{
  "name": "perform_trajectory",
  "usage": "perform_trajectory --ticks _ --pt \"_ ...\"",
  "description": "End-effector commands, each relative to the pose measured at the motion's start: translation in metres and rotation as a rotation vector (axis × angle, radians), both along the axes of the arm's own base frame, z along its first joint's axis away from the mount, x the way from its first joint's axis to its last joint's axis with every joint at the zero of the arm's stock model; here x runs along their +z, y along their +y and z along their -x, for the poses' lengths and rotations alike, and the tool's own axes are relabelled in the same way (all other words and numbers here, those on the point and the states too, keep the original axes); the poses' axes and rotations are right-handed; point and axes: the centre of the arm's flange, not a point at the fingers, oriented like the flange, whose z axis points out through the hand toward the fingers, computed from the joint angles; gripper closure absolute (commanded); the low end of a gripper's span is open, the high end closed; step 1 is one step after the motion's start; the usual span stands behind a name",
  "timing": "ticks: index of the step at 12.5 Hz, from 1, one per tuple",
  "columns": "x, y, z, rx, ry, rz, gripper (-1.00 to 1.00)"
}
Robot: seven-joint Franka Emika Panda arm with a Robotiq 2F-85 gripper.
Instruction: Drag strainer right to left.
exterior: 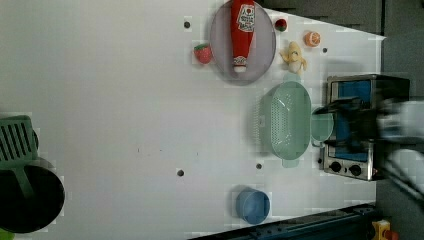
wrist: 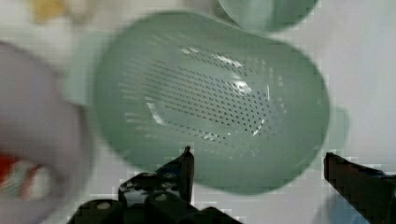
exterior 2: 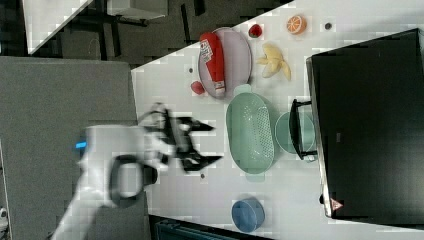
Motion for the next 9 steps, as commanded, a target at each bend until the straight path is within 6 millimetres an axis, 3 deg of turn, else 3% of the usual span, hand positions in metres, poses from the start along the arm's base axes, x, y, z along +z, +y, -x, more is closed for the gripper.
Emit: perform_trajectory --ticks 1,5,9 --pt "-0.021 0.006 0.010 -0.138 -0.041 0.010 -1.00" --pt "-0.099 0.025 0.008 -0.206 -0.044 0.016 -1.00" --pt "-0.146 0.034 0.012 -0.199 -0.028 0.017 -1.00"
